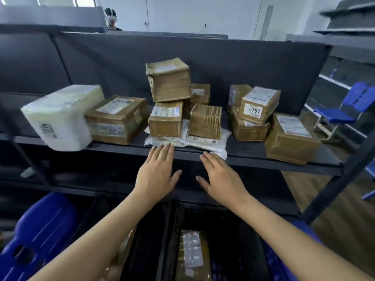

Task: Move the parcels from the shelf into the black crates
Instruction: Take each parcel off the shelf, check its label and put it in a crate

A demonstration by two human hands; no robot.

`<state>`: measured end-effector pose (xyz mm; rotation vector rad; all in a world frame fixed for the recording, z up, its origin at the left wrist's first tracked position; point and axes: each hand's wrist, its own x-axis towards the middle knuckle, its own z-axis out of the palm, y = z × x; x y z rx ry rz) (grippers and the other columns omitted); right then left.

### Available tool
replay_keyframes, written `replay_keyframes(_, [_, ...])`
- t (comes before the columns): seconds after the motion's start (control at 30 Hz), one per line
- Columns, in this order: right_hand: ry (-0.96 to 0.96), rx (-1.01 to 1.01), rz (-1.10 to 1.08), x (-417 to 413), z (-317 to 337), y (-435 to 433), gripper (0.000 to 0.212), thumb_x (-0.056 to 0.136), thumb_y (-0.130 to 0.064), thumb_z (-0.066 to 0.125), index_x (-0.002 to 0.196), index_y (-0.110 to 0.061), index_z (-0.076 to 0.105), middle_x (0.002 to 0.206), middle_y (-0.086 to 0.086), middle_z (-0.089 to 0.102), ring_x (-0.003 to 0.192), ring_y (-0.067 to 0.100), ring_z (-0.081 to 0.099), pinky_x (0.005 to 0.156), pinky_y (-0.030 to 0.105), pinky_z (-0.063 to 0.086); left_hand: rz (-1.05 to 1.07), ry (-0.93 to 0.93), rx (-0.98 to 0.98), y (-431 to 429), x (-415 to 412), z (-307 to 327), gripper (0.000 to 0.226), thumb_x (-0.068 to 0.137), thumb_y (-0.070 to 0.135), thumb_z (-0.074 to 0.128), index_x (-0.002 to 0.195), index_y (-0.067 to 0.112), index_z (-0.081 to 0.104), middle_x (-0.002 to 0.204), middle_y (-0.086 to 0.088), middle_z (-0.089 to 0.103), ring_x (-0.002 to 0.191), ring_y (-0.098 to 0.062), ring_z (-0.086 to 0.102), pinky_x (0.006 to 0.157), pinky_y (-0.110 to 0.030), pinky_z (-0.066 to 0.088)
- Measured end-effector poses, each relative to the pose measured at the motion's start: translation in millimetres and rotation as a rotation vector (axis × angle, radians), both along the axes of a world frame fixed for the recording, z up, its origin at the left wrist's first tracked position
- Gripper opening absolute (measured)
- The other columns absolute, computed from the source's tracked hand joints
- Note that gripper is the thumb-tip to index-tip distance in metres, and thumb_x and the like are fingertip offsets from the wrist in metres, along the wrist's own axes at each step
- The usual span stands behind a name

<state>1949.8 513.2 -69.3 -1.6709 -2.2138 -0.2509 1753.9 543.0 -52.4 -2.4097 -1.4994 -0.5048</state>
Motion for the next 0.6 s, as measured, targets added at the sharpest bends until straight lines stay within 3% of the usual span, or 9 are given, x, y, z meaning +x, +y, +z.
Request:
replay_keyframes(0.3, [0.019,0.145,-0.062,-32.8,79.1,69.0,0.065,0.094,-0.037,0.052,0.147,-0.008,0.029,0.153,0.007,0.031,0.143,0.02,0.023,0.114,0.028,0.021,0.033,-0.008,0.088,52.6,-48.3,63.5,0.076,0.094,0.046,0.044,0.15,0.003,0.015,0.158,-0.011,0.02,0.147,-0.024,0.014,0.121,-0.036,0.009])
replay_keyframes(0.6, [-0.006,0.205,-0.155,-51.5,147.1,169.1,0.067,0.091,-0.032,0.059,0.146,-0.006,0.03,0.152,0.01,0.032,0.143,0.023,0.024,0.109,0.036,0.034,-0.026,-0.09,0.081,154.3,-63.5,118.9,0.073,0.091,0.04,0.054,0.146,0.003,0.025,0.153,-0.012,0.031,0.143,-0.027,0.024,0.119,-0.039,0.015])
